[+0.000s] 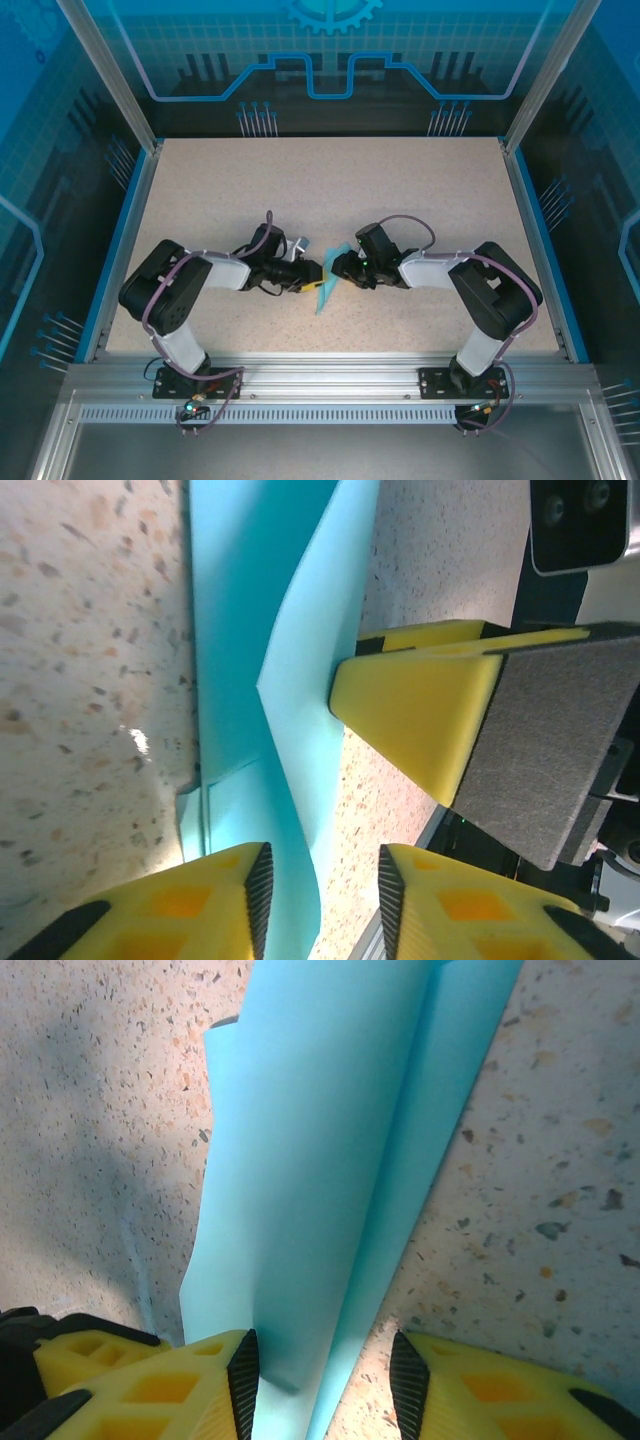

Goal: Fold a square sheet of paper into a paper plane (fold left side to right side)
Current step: Fold the wing for the fifth time at the center of the table.

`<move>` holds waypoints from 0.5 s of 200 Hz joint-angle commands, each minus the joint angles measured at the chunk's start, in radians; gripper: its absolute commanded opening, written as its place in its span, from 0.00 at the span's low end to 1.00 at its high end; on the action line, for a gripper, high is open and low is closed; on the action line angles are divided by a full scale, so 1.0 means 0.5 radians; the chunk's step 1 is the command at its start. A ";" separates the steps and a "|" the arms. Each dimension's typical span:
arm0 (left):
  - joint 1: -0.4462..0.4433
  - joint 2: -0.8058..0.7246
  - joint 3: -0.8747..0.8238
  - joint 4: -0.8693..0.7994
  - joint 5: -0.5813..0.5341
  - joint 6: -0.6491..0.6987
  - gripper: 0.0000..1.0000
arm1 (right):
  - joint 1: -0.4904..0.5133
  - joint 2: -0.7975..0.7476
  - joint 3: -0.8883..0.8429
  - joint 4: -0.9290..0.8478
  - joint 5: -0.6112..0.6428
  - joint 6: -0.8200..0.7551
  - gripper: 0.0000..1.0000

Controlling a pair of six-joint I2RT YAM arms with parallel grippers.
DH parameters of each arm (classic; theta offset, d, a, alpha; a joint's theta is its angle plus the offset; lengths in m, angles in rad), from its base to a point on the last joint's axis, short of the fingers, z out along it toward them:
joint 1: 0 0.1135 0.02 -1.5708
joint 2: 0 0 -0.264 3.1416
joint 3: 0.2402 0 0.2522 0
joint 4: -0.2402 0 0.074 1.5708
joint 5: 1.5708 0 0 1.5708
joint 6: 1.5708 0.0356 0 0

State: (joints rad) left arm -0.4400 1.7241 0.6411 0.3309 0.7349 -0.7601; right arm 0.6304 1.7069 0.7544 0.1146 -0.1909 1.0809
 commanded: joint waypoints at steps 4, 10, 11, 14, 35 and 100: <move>0.031 0.003 0.083 -0.122 0.043 0.083 0.40 | 0.053 0.159 0.002 0.000 0.008 -0.002 0.43; 0.030 0.017 0.096 -0.131 0.048 0.087 0.42 | 0.052 0.159 0.004 -0.004 0.008 -0.002 0.43; 0.030 0.021 0.100 -0.133 0.048 0.089 0.42 | 0.051 0.158 0.004 -0.006 0.008 -0.002 0.43; 0.031 0.031 0.110 -0.136 0.048 0.091 0.42 | 0.052 0.157 0.004 -0.005 0.008 -0.004 0.43; 0.031 0.093 0.156 -0.146 0.052 0.102 0.44 | 0.052 0.154 0.006 -0.018 0.008 -0.011 0.43; 0.031 0.222 0.271 -0.205 0.060 0.158 0.36 | 0.054 0.151 0.004 -0.020 -0.001 -0.020 0.43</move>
State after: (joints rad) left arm -0.4328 1.8091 0.7429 0.2600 0.7353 -0.7177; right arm 0.6304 1.7077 0.7597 0.1051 -0.1909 1.0805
